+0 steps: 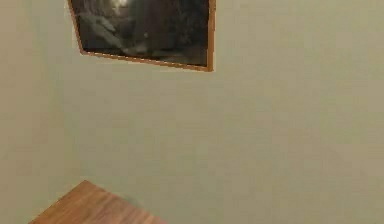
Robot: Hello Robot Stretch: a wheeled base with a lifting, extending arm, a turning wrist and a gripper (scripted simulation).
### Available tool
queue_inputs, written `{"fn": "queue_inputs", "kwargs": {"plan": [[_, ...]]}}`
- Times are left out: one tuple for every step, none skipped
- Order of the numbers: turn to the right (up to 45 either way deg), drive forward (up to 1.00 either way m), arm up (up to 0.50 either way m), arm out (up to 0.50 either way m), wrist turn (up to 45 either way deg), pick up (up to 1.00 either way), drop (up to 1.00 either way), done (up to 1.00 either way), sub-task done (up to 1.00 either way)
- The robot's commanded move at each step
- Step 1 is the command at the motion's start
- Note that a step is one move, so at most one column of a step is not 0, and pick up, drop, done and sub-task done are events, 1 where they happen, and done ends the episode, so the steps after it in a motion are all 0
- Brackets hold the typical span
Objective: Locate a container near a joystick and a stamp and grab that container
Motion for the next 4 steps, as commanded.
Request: {"fn": "queue_inputs", "kwargs": {"plan": [[45.0, 0.00, 0.00, 0.00, 0.0, 0.00, 0.00, 0.00, 0.00], [45.0, 0.00, 0.00, 0.00, 0.0, 0.00, 0.00, 0.00, 0.00], [45.0, 0.00, 0.00, 0.00, 0.0, 0.00, 0.00, 0.00, 0.00], [33.0, 0.00, 0.00, 0.00, 0.0, 0.00, 0.00, 0.00, 0.00]]}}
